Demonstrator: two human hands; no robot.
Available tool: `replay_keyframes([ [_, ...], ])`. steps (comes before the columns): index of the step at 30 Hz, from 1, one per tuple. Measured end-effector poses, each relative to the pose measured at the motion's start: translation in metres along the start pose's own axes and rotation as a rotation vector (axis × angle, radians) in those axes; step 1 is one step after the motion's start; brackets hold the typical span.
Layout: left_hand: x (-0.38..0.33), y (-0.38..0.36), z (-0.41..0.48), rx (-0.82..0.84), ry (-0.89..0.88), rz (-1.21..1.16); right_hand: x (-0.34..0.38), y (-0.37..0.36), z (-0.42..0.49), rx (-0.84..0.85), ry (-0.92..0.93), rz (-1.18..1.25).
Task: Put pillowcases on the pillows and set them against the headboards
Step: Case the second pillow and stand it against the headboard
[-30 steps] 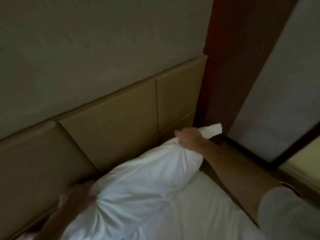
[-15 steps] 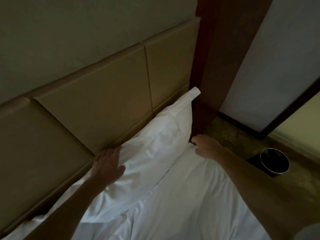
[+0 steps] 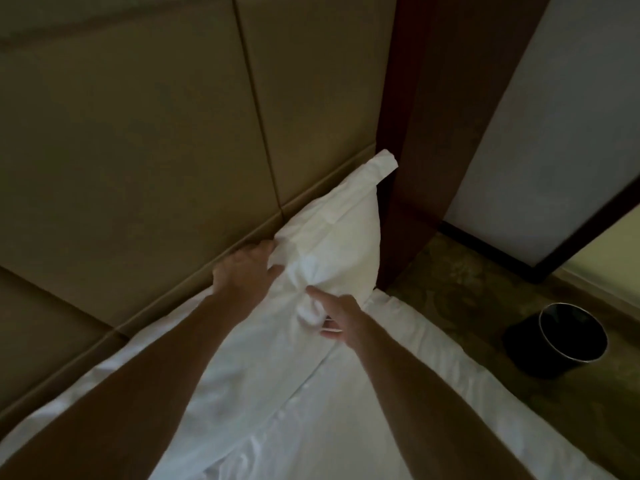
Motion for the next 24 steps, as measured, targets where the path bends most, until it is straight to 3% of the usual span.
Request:
replay_keyframes([
  [3,-0.004,-0.010,0.015,0.061,0.041,0.098,0.003,-0.007,0.026,-0.144,0.119,0.020],
  [6,-0.016,-0.005,0.010,-0.023,-0.004,0.179,0.005,-0.013,0.032,-0.241,0.208,-0.104],
  [11,-0.030,0.027,0.009,-0.106,-0.055,0.206,0.014,-0.004,0.025,-0.271,0.280,0.155],
  [18,-0.052,0.070,0.027,-0.167,-0.064,0.217,0.060,0.019,-0.027,-0.394,0.421,0.196],
  [20,-0.061,0.077,0.041,-0.192,-0.064,0.202,0.073,0.030,-0.028,-0.349,0.414,0.155],
  [24,-0.071,0.058,0.059,-0.112,-0.016,0.185,0.075,0.033,-0.032,-0.077,0.268,-0.035],
])
Point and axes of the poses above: each hand's wrist, its own z-axis towards the middle knuckle, its own y-axis out of the back of the hand, x = y × z, the point moved 7 cm from there along z, towards the middle knuckle, and after that the axes turned 1 degree about -y, right-handed, at the moved point
